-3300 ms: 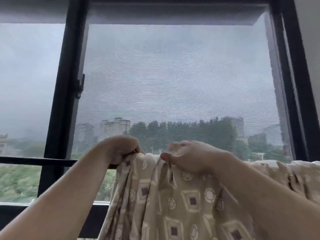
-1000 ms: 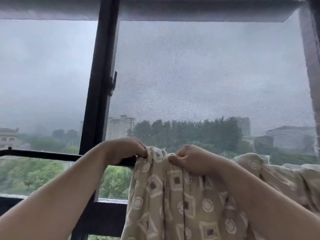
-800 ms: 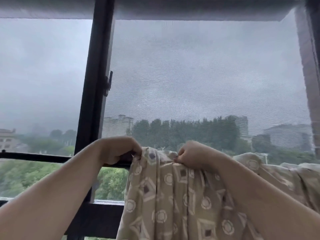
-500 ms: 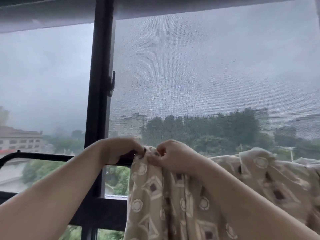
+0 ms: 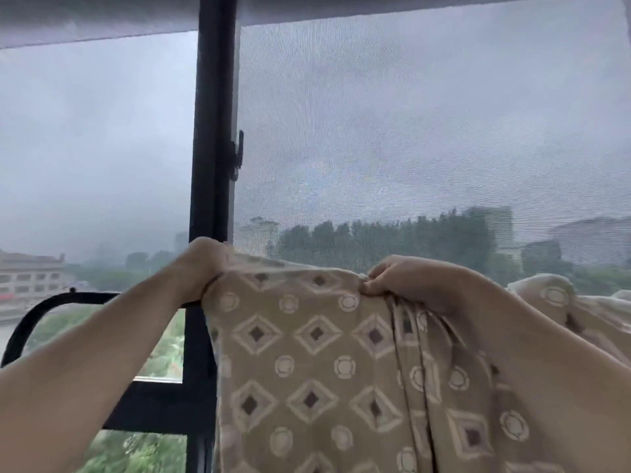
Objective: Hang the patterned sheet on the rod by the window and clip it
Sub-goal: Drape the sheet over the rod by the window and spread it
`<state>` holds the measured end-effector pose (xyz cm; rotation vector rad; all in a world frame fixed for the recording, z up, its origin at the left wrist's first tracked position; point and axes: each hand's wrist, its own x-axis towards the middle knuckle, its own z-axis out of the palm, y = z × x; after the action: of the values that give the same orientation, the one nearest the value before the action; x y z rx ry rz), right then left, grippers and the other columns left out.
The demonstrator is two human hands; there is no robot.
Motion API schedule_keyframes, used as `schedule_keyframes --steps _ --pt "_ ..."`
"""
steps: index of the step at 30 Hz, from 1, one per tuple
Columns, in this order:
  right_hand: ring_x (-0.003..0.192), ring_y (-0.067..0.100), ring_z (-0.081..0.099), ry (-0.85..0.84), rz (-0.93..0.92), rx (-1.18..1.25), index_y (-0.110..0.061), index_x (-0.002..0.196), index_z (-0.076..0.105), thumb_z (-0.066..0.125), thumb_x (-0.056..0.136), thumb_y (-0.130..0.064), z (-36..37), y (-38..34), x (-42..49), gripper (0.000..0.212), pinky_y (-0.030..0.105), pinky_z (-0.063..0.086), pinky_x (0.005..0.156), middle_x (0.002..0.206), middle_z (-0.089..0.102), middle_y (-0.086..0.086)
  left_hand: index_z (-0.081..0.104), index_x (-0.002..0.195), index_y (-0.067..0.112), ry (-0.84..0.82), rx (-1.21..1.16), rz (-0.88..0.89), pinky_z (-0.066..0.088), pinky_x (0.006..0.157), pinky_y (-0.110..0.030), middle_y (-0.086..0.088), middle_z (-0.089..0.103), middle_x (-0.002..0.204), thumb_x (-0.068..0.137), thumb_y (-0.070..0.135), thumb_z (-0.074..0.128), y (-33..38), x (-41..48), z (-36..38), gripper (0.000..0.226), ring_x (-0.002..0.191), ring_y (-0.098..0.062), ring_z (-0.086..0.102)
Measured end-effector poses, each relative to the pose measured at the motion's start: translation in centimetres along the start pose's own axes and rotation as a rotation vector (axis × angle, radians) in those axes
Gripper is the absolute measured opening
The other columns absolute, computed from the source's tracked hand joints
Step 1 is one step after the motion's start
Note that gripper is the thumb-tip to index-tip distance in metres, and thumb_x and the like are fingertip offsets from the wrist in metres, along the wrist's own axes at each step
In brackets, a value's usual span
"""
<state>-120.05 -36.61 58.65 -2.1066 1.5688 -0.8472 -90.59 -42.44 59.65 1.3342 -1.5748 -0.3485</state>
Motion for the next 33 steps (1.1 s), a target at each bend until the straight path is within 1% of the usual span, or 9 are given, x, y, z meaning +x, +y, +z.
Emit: schedule_keyframes --steps 3,8,14,17,19,22,24,28,33 --pt "0.082 0.025 0.07 -0.09 0.02 0.014 -0.019 0.078 0.073 0.066 0.091 -0.033 0.9 -1.0 0.0 0.02 0.041 0.056 0.082 0.086 0.074 0.008 0.06 0.117 0.0 -0.029 0.553 0.0 0.037 0.052 -0.007 -0.01 0.065 0.112 0.098 0.029 0.037 -2.4 1.3 -2.8 0.042 0.1 -0.023 0.062" --pt "0.076 0.012 0.067 -0.038 0.022 -0.116 -0.025 0.08 0.069 0.061 0.093 -0.041 2.9 -3.4 0.4 0.023 0.032 0.052 0.074 0.081 0.072 -0.005 0.072 0.101 0.009 -0.296 0.737 -0.094 0.044 0.067 -0.022 -0.001 0.069 0.104 0.092 0.026 0.058 -4.5 1.6 -6.1 0.024 0.092 -0.017 0.063" --pt "0.08 0.017 0.069 0.001 0.08 -0.16 -0.018 0.082 0.074 0.059 0.093 -0.043 3.4 -4.4 -0.9 0.031 0.036 0.055 0.083 0.085 0.075 0.0 0.066 0.069 0.001 -0.456 -0.411 -0.132 0.049 0.05 -0.027 -0.009 0.065 0.056 0.103 0.022 0.04 -5.1 1.7 -7.7 0.048 0.05 -0.018 0.06" --pt "0.082 0.031 0.068 -0.03 0.209 -0.18 -0.01 0.082 0.073 0.063 0.084 -0.033 3.9 -5.9 -0.7 0.025 0.046 0.055 0.084 0.089 0.074 0.012 0.052 0.079 0.002 -0.484 -0.709 -0.239 0.055 0.045 -0.025 -0.012 0.058 0.065 0.105 0.015 0.036 -4.7 2.3 -7.0 0.033 0.053 -0.019 0.06" --pt "0.073 0.027 0.057 0.014 0.229 -0.324 -0.007 0.08 0.07 0.055 0.071 -0.029 5.0 -7.7 -0.3 0.028 0.042 0.05 0.072 0.085 0.063 0.013 0.051 0.081 0.001 -0.544 -0.701 -0.277 0.057 0.047 -0.029 -0.014 0.057 0.073 0.103 0.008 0.038 -4.8 2.8 -6.9 0.026 0.06 -0.022 0.06" --pt "0.078 0.021 0.053 0.163 0.031 -0.328 -0.001 0.11 0.064 0.048 0.092 -0.015 7.2 -10.6 1.1 0.028 0.033 0.046 0.069 0.098 0.061 0.016 0.058 0.083 -0.001 -0.74 -0.516 -0.276 0.058 0.052 -0.029 -0.015 0.065 0.07 0.095 0.0 0.045 -4.1 2.1 -6.6 0.017 0.055 -0.021 0.066" --pt "0.079 0.015 0.06 0.077 -0.075 -0.265 -0.008 0.109 0.066 0.046 0.1 -0.029 9.0 -12.0 1.4 0.03 0.029 0.051 0.07 0.102 0.068 0.01 0.065 0.076 -0.002 -0.826 -0.436 -0.216 0.057 0.052 -0.026 -0.013 0.068 0.07 0.093 -0.006 0.043 -3.5 1.3 -6.3 0.028 0.056 -0.019 0.067" --pt "0.094 0.012 0.066 -0.071 -0.051 -0.518 -0.027 0.105 0.071 0.039 0.091 -0.07 12.0 -12.1 3.0 0.056 0.036 0.052 0.091 0.104 0.071 -0.006 0.06 0.081 -0.003 -0.565 -0.274 -0.049 0.05 0.056 -0.027 -0.014 0.062 0.072 0.088 -0.013 0.047 -3.7 0.9 -5.7 0.019 0.059 -0.019 0.06" --pt "0.093 0.011 0.064 -0.046 -0.074 -0.517 -0.034 0.078 0.067 0.034 0.091 -0.073 12.0 -11.5 3.9 0.053 0.036 0.048 0.093 0.092 0.069 -0.012 0.065 0.091 0.014 0.367 -0.001 0.3 0.046 0.072 -0.03 -0.001 0.063 0.084 0.08 0.01 0.072 -9.8 -2.2 -6.5 0.013 0.081 -0.023 0.06"
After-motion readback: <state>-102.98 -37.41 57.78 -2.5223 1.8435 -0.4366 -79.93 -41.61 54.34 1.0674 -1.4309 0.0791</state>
